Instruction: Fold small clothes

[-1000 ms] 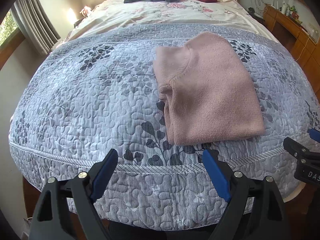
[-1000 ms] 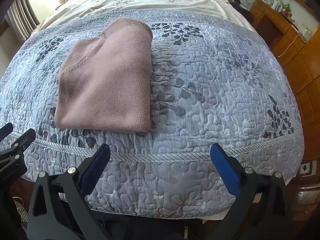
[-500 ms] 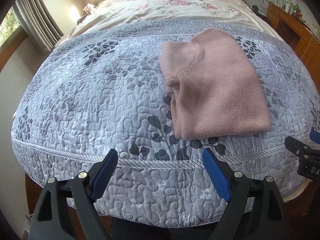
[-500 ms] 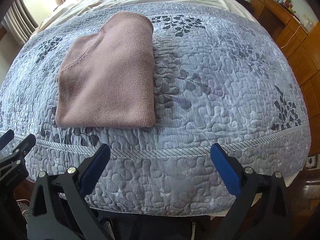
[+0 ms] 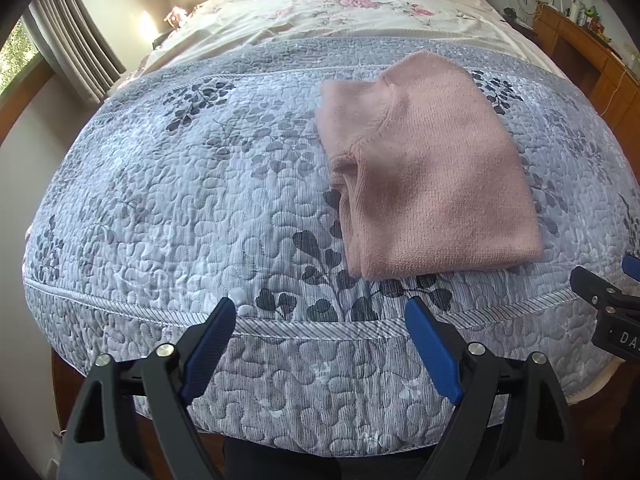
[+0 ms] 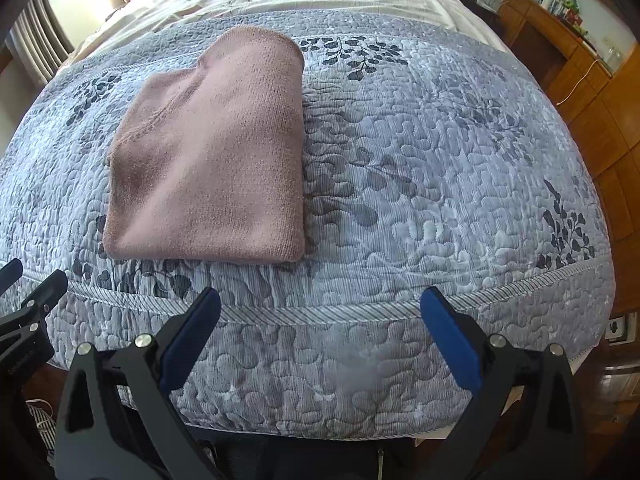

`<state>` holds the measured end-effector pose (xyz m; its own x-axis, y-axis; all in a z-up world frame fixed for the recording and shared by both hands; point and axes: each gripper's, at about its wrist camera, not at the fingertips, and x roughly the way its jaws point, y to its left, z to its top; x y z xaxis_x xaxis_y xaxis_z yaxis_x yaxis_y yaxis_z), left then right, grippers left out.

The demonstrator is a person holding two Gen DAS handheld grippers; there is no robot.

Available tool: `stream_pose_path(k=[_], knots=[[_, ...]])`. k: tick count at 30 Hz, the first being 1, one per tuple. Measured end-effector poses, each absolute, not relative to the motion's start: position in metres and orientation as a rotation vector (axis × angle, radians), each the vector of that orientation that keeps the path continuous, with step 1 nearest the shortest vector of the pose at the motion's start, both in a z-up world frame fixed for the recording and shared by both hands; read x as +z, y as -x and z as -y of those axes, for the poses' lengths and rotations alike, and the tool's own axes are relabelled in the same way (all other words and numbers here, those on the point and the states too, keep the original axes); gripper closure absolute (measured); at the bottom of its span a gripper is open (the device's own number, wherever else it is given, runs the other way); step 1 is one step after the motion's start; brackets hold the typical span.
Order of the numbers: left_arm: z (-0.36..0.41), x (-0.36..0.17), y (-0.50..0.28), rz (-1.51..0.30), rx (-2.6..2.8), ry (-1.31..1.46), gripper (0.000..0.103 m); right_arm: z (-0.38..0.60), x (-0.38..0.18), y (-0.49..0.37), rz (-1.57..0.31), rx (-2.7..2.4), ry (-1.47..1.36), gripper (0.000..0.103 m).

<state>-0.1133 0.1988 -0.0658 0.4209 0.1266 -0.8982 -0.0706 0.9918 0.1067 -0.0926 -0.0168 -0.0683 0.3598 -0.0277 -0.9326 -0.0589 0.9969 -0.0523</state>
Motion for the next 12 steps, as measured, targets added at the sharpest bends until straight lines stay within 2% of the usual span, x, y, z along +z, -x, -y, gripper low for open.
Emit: stream_pose_path(k=[12], knots=[[-0.1997,-0.0674,0.1115,-1.127,0.125,-0.058,0.016,0.0234,-0.0711,0.0898,-1.215,0.014,0.061,0.003]])
